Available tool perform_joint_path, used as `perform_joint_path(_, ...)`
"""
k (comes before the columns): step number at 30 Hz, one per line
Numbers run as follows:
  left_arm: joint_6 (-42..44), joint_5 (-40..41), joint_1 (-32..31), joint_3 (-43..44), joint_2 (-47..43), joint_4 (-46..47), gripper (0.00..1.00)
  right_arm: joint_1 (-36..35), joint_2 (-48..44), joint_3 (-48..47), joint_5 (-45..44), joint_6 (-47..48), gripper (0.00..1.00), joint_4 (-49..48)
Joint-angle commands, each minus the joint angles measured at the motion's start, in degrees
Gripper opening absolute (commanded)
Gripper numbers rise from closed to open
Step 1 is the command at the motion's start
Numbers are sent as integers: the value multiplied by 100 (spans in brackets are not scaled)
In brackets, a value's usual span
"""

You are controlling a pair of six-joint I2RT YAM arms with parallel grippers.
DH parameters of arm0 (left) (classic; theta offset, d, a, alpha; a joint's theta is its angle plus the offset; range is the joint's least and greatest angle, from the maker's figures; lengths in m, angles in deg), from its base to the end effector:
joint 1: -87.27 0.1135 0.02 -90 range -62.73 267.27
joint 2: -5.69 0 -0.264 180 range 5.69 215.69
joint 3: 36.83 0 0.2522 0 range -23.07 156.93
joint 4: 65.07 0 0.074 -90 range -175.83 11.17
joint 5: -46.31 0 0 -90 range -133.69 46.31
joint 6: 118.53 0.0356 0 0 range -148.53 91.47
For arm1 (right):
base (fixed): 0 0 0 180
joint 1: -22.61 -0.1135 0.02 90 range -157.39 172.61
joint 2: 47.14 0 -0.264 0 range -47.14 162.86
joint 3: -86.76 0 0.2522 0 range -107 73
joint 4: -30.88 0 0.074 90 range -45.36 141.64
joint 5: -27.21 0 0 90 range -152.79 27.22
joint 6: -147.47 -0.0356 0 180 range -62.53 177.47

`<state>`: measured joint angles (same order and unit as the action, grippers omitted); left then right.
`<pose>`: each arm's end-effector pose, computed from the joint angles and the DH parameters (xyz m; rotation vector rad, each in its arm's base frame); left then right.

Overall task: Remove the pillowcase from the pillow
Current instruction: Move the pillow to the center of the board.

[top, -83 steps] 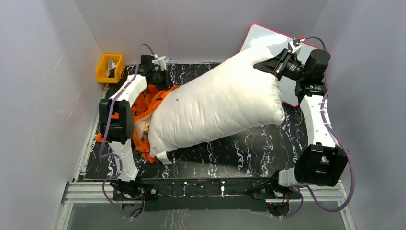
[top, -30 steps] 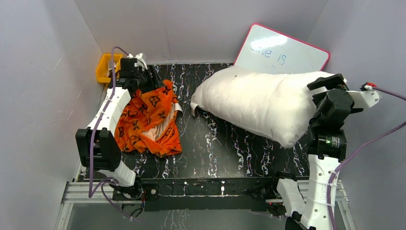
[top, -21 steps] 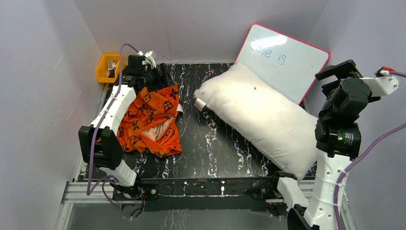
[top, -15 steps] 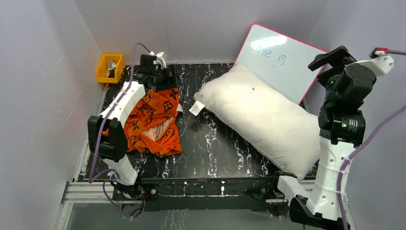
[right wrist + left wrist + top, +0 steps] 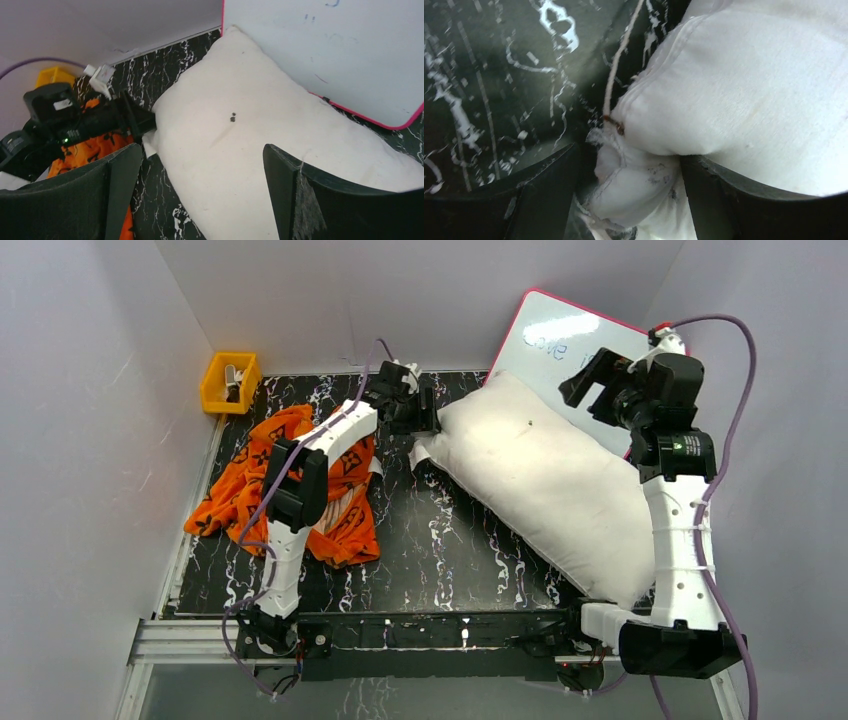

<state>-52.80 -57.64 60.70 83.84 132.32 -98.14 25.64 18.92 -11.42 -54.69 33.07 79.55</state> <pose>0.4547 -0.2370 0.2308 0.1829 2.3305 -0.7353 0.2311 -0.0072 0.4578 0.3478 1.8423 0.3892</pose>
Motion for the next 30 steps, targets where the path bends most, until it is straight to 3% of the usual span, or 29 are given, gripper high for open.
perform_joint_path(1, -133, 55, -356, 745, 251, 87, 71, -568, 183, -232, -9, 471, 99, -261)
perform_joint_path(6, 40, -64, -946, 839, 340, 59, 69, -756, 423, -184, -7, 481, 99, -491)
perform_joint_path(15, -415, -199, -1883, -295, -315, 711, 67, -852, 521, -21, -1, 532, 99, -643)
perform_joint_path(30, -940, -588, -2819, 215, 69, 1160, 67, -874, 483, 70, -129, 606, 99, -577)
